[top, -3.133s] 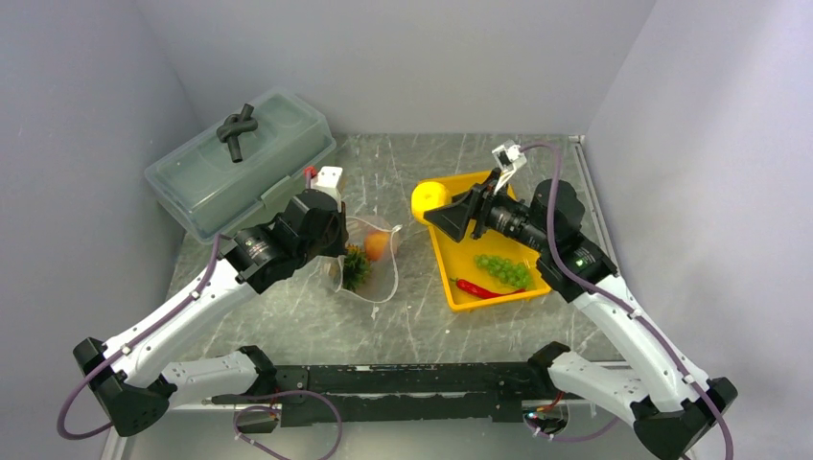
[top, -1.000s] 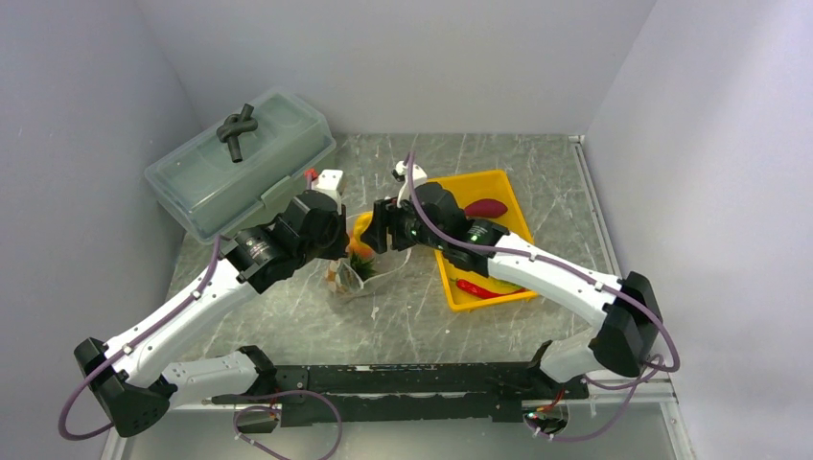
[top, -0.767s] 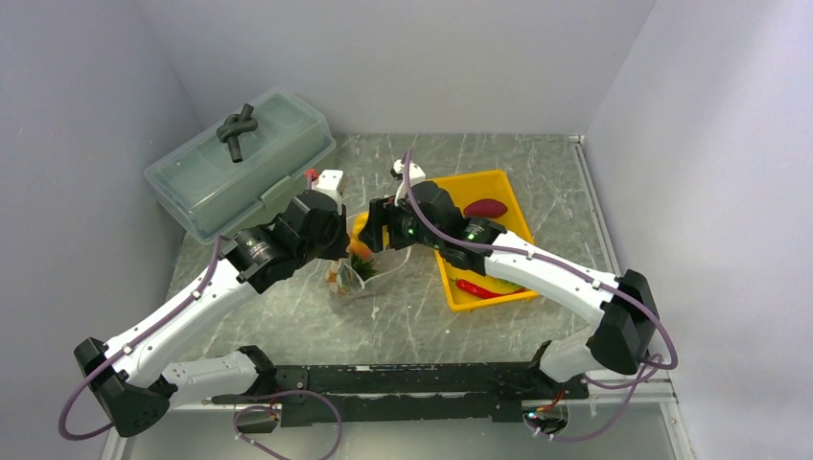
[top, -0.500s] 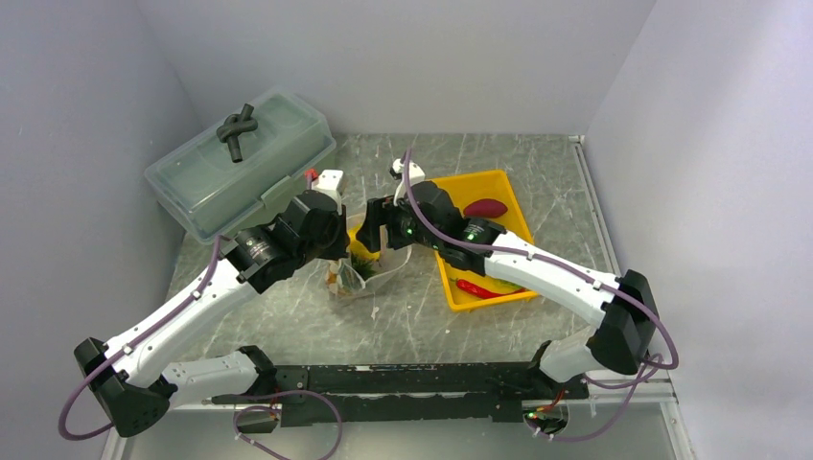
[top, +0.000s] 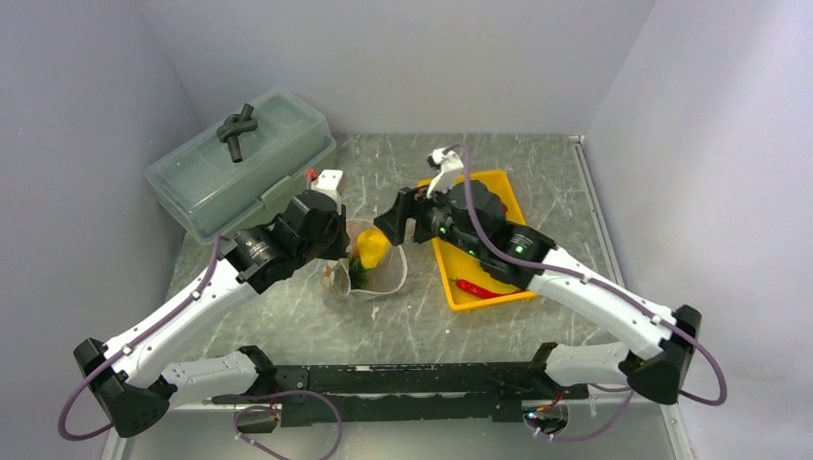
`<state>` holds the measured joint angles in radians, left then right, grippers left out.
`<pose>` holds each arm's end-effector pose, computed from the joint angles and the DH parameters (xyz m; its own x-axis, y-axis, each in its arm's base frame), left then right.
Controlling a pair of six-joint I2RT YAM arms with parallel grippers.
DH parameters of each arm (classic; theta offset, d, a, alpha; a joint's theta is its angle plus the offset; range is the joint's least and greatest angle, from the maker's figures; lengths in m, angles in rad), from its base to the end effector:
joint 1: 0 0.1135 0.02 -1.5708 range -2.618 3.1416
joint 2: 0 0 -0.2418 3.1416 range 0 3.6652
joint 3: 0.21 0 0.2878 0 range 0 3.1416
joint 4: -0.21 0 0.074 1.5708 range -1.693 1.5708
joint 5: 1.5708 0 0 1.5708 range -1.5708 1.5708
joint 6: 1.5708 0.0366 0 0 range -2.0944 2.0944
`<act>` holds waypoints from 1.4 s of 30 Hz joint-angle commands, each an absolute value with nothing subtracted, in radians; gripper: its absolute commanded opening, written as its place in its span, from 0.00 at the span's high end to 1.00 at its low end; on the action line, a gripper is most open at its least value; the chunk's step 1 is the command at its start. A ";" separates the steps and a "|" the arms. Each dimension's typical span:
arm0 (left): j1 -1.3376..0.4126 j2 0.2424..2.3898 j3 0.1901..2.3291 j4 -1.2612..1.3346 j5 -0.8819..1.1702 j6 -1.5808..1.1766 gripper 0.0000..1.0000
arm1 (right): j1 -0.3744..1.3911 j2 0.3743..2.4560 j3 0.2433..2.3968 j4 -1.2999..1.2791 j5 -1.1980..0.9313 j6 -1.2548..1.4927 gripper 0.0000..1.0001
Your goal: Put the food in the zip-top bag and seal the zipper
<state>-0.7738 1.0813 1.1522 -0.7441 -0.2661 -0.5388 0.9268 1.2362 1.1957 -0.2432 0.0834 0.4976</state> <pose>0.1986 -0.1806 0.3385 -0.6533 -0.0538 -0.7552 0.2237 0.9392 -0.2604 0.2008 0.2623 0.3595 -0.5051 0.1194 -0.8547 -0.5779 0.6888 0.4378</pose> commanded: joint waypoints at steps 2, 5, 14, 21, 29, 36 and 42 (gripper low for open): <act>-0.777 1.055 1.168 -0.695 -0.273 -0.546 1.00 | 0.932 1.114 1.184 -0.293 0.189 0.450 0.19; -0.775 1.057 1.170 -0.694 -0.271 -0.544 1.00 | 0.931 1.063 1.183 -0.337 0.237 0.430 0.19; -0.776 1.056 1.170 -0.696 -0.272 -0.540 1.00 | 0.930 1.016 1.198 -0.542 0.447 0.394 0.19; -0.775 1.066 1.173 -0.696 -0.269 -0.536 1.00 | 0.913 1.050 1.190 -0.682 0.604 0.398 0.19; -0.774 1.086 1.183 -0.689 -0.260 -0.530 1.00 | 0.741 1.111 1.134 -0.677 0.538 0.414 0.14; -0.772 1.082 1.181 -0.691 -0.264 -0.523 1.00 | 0.582 1.167 1.109 -0.607 0.438 0.439 0.06; -0.770 1.078 1.182 -0.693 -0.264 -0.521 1.00 | 0.485 1.268 1.123 -0.554 0.404 0.526 0.02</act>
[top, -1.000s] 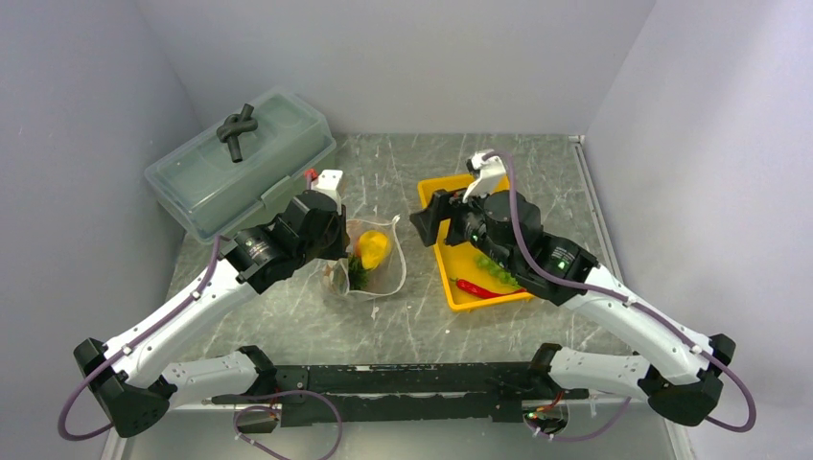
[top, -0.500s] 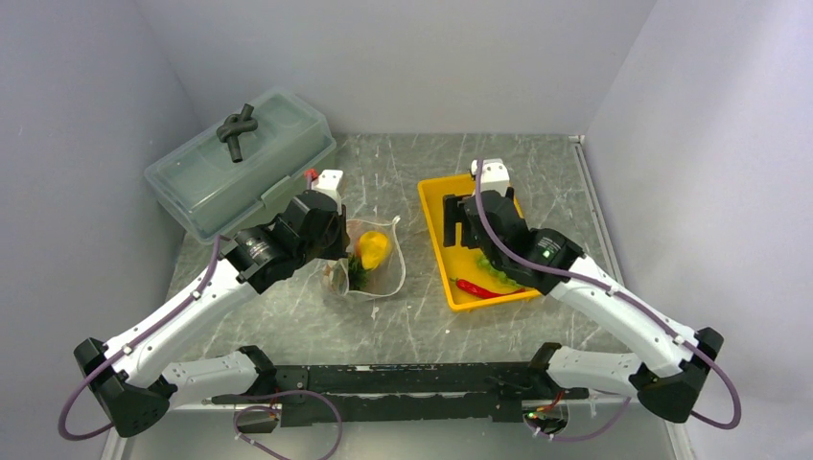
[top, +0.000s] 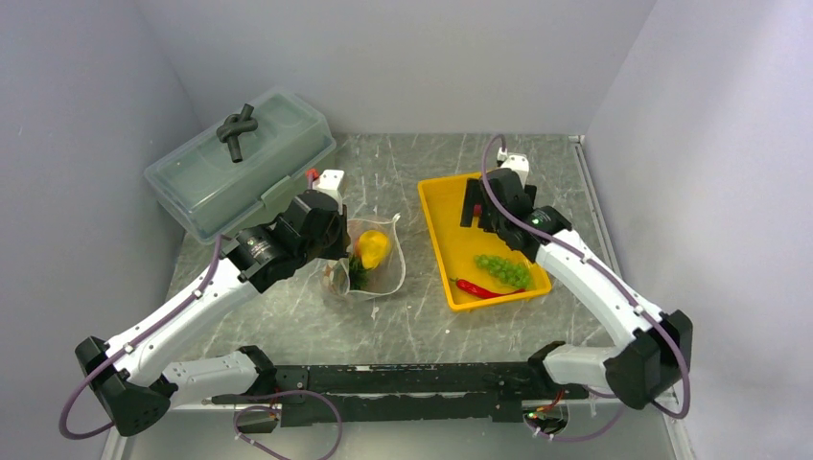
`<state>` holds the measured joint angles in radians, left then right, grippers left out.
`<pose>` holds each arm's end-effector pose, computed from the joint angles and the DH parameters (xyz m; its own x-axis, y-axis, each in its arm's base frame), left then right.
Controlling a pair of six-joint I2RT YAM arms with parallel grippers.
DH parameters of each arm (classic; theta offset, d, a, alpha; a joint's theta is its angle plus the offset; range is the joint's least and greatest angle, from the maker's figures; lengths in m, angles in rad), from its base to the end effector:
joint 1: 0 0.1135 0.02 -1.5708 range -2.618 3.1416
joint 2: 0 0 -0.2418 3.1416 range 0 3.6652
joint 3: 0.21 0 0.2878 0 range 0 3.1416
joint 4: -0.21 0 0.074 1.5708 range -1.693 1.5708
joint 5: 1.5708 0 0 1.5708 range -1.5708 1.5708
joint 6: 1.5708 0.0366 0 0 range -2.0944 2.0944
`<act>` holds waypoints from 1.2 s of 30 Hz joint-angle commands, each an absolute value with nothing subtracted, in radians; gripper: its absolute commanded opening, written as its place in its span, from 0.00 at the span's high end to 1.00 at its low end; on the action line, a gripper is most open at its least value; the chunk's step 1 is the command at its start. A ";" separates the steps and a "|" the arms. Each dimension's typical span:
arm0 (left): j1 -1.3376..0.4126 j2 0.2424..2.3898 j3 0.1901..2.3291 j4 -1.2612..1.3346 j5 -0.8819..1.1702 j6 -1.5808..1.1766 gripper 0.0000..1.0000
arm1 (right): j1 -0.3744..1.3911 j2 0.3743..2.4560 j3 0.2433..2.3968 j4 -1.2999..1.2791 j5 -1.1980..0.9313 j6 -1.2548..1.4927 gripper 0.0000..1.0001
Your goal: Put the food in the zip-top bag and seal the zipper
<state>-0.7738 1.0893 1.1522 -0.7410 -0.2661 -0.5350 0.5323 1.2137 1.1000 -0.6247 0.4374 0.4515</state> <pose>0.2001 -0.1820 0.3368 -0.6551 -0.0476 -0.7541 0.2253 0.9403 -0.2551 0.2674 0.1395 0.2956 -0.6047 0.1026 -0.7898 0.0823 0.9944 0.0661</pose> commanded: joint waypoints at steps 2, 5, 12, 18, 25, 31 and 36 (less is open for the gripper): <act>-0.770 1.074 1.176 -0.692 -0.266 -0.522 1.00 | 0.462 1.316 1.148 -0.552 0.424 0.577 0.00; -0.769 1.070 1.172 -0.692 -0.267 -0.520 1.00 | 0.430 1.392 1.191 -0.556 0.430 0.647 0.00; -0.764 1.058 1.162 -0.695 -0.269 -0.517 1.00 | 0.383 1.491 1.193 -0.493 0.449 0.822 0.00; -0.763 1.053 1.154 -0.693 -0.257 -0.513 1.00 | 0.372 1.617 1.288 -0.560 0.516 0.929 0.00; -0.759 1.033 1.148 -0.695 -0.252 -0.509 1.00 | 0.355 1.705 1.340 -0.585 0.564 1.033 0.00; -0.758 1.021 1.140 -0.696 -0.240 -0.511 1.00 | 0.343 1.781 1.397 -0.628 0.611 1.111 0.01; -0.757 1.013 1.138 -0.702 -0.232 -0.511 1.00 | 0.327 1.851 1.446 -0.668 0.609 1.158 0.02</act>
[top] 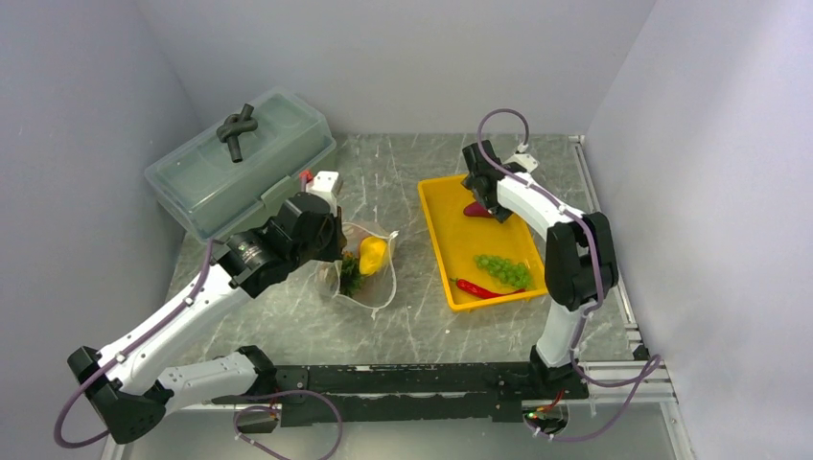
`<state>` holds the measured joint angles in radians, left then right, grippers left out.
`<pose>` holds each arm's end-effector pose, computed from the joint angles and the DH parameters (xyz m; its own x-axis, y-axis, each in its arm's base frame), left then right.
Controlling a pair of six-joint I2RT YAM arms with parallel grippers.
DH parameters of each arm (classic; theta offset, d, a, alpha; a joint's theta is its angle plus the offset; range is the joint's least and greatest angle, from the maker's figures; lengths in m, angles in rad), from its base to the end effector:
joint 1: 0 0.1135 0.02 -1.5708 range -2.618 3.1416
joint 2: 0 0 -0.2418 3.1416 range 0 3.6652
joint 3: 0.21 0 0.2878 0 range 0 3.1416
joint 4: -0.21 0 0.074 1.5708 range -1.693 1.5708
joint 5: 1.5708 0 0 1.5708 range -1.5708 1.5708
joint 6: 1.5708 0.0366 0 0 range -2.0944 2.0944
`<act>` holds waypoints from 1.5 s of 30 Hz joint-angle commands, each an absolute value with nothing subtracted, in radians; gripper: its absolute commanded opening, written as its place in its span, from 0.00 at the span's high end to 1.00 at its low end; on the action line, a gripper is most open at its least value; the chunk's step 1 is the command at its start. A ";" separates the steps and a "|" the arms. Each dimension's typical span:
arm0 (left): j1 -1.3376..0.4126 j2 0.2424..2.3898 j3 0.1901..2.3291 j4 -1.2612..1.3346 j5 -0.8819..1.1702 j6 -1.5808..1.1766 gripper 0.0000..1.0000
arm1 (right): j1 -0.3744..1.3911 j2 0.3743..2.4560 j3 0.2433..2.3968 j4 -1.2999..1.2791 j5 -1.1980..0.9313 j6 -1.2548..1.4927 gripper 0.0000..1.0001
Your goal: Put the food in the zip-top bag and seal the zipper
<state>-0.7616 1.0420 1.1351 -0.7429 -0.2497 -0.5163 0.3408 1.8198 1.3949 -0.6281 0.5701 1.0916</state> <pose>0.1943 -0.1728 0.3419 -0.6406 -0.0501 -0.7662 0.2415 0.9341 -0.2630 0.3955 0.1193 0.1954 -0.4038 0.6494 -0.6444 0.7131 0.6647 0.2230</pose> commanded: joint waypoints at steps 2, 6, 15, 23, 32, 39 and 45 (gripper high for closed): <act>-0.756 1.004 1.134 -0.703 -0.229 -0.510 1.00 | 0.322 1.870 1.454 -0.672 0.615 1.169 0.02; -0.757 0.989 1.131 -0.716 -0.238 -0.510 1.00 | 0.305 1.910 1.472 -0.685 0.626 1.194 0.02; -0.756 0.988 1.140 -0.727 -0.239 -0.504 1.00 | 0.287 1.980 1.513 -0.681 0.591 1.210 0.07; -0.755 0.999 1.149 -0.735 -0.236 -0.499 1.00 | 0.283 2.044 1.559 -0.674 0.558 1.222 0.15; -0.755 1.007 1.140 -0.725 -0.231 -0.506 1.00 | 0.283 2.065 1.555 -0.655 0.532 1.214 0.30; -0.754 1.017 1.148 -0.727 -0.233 -0.503 1.00 | 0.284 2.048 1.525 -0.624 0.523 1.192 0.47; -0.754 1.027 1.147 -0.720 -0.225 -0.510 1.00 | 0.284 1.985 1.480 -0.580 0.506 1.148 0.71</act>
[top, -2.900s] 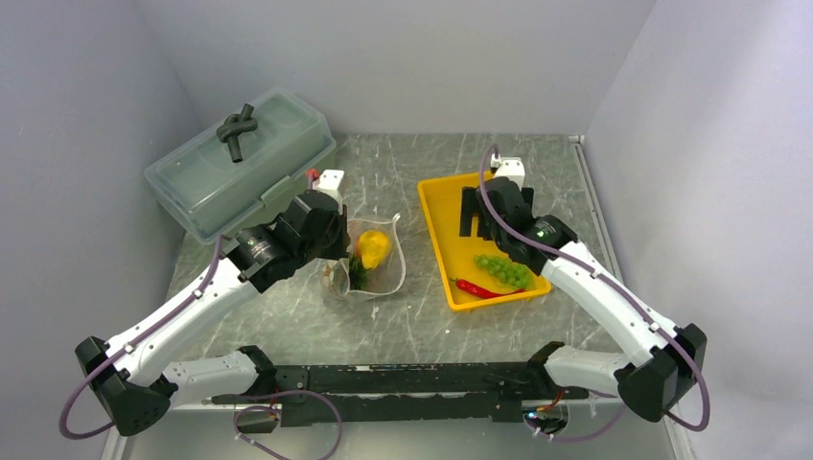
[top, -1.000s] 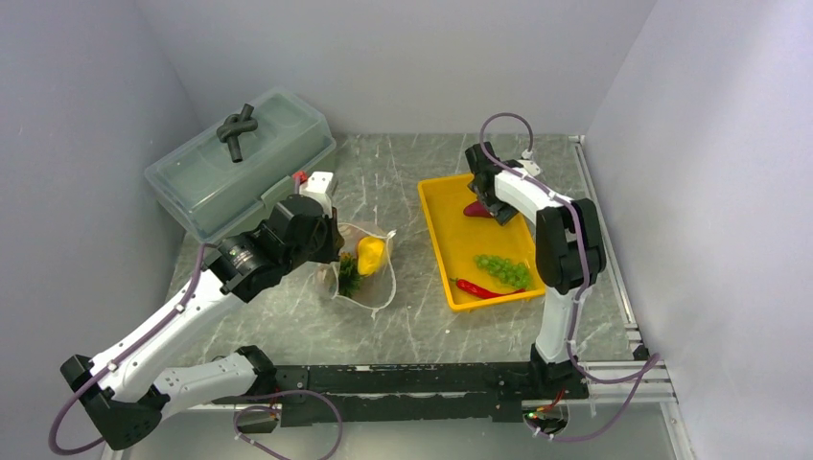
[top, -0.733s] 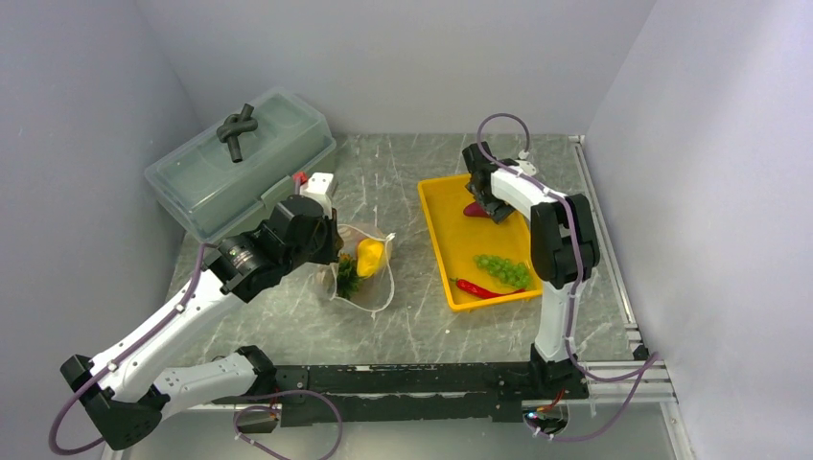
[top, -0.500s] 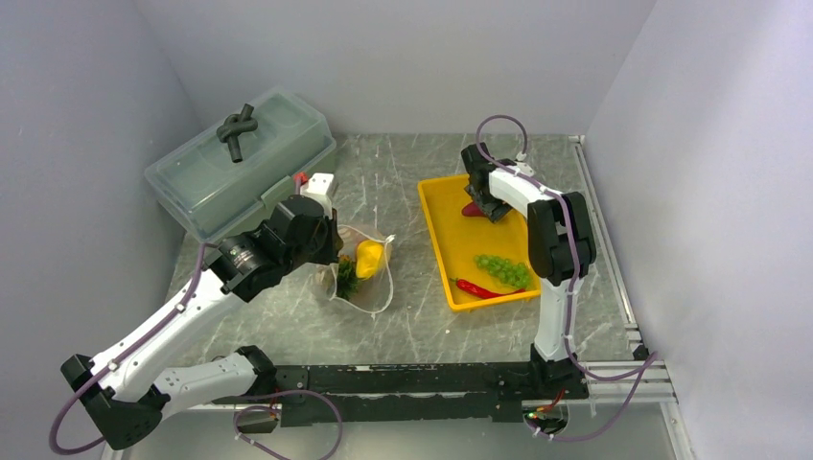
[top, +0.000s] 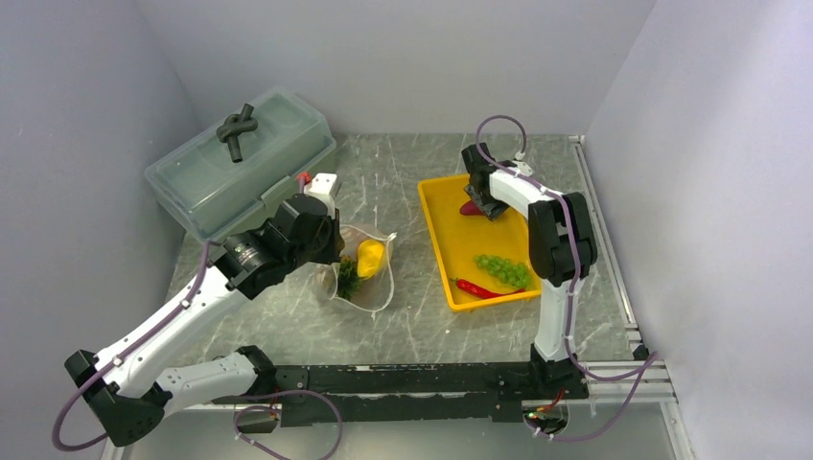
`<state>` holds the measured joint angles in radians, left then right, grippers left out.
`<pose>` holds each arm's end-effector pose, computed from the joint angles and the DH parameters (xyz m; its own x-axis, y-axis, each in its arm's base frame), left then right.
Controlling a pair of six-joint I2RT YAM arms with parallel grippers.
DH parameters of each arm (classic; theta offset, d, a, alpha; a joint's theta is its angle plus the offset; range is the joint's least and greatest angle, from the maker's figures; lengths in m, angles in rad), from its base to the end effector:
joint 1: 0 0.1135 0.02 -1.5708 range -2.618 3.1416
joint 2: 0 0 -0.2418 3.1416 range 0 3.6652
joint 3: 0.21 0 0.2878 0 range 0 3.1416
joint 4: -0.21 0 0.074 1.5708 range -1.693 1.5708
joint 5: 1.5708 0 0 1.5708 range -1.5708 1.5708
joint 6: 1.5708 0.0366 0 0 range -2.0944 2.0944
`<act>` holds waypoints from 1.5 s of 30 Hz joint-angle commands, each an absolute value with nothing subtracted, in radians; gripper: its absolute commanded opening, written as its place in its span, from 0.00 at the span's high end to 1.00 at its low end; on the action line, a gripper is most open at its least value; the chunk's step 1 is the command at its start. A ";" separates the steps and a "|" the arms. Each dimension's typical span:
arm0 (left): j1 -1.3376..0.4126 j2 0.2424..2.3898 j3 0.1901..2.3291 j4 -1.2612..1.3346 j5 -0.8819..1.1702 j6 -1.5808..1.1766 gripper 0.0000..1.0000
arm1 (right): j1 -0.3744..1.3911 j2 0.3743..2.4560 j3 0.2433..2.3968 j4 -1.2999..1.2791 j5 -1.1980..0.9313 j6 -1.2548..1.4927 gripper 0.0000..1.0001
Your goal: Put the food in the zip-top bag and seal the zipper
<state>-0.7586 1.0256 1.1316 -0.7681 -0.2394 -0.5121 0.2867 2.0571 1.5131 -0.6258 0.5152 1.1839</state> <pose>0.1907 -0.1688 0.3423 -0.6499 -0.0399 -0.7590 0.2456 0.9340 -0.2594 0.4331 0.1089 0.1355 -0.3902 0.7251 -0.5674 0.7946 0.5766 0.1903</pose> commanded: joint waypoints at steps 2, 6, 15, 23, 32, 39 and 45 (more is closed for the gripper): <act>-0.754 1.031 1.146 -0.715 -0.223 -0.514 1.00 | 0.283 1.957 1.461 -0.559 0.502 1.129 0.77; -0.754 1.038 1.146 -0.710 -0.221 -0.517 1.00 | 0.284 1.902 1.440 -0.537 0.501 1.092 0.87; -0.753 1.047 1.155 -0.710 -0.224 -0.521 1.00 | 0.284 1.782 1.336 -0.464 0.479 1.020 1.00; -0.751 1.058 1.162 -0.708 -0.235 -0.519 1.00 | 0.285 1.648 1.254 -0.392 0.423 0.907 1.00; -0.746 1.076 1.161 -0.692 -0.241 -0.524 1.00 | 0.291 1.442 1.148 -0.314 0.282 0.754 1.00; -0.742 1.098 1.171 -0.684 -0.248 -0.532 1.00 | 0.314 1.301 1.074 -0.247 0.115 0.638 1.00; -0.741 1.116 1.187 -0.686 -0.243 -0.536 1.00 | 0.374 1.210 1.052 -0.231 0.040 0.540 1.00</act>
<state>-0.7456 1.1069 1.1362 -0.7185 -0.2333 -0.5186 0.3393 1.2789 1.0649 -0.3012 0.1268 0.6403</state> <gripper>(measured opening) 0.012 0.661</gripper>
